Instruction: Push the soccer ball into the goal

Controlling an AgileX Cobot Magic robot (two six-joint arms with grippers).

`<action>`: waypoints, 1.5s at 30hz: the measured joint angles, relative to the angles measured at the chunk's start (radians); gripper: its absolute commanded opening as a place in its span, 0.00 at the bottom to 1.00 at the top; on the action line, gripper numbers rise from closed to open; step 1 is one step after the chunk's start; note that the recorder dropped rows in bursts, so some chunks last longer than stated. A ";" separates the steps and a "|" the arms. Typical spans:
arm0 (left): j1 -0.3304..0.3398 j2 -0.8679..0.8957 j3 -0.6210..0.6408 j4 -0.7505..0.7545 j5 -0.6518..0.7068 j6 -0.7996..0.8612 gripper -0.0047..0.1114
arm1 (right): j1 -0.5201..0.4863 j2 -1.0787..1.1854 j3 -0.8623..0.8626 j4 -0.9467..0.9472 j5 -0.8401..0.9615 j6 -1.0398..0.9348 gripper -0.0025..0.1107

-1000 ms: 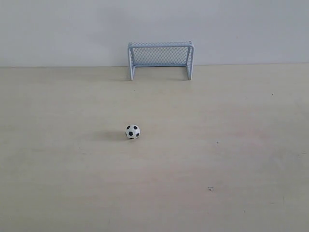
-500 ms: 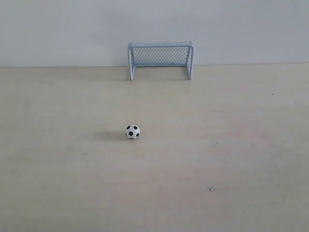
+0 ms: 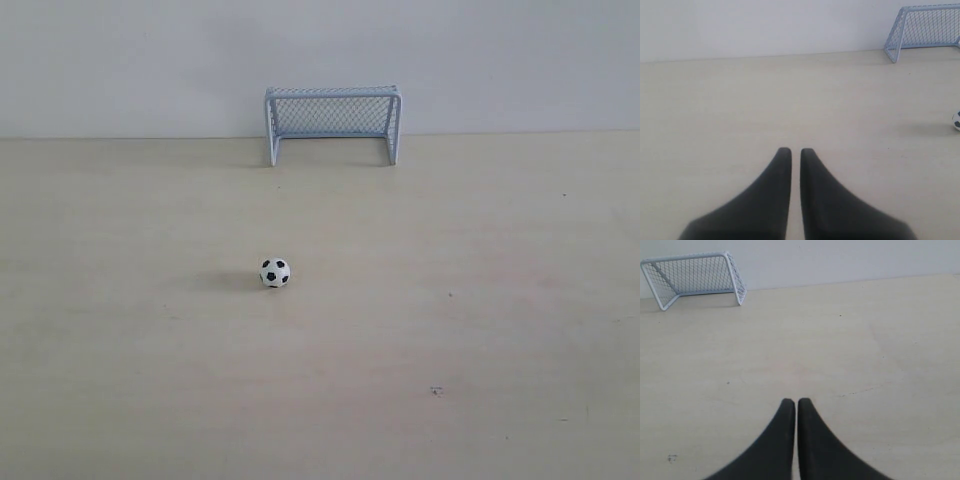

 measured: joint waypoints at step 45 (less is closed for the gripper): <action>0.000 0.000 0.000 0.000 0.000 0.000 0.09 | 0.000 0.000 0.000 0.000 -0.243 0.000 0.02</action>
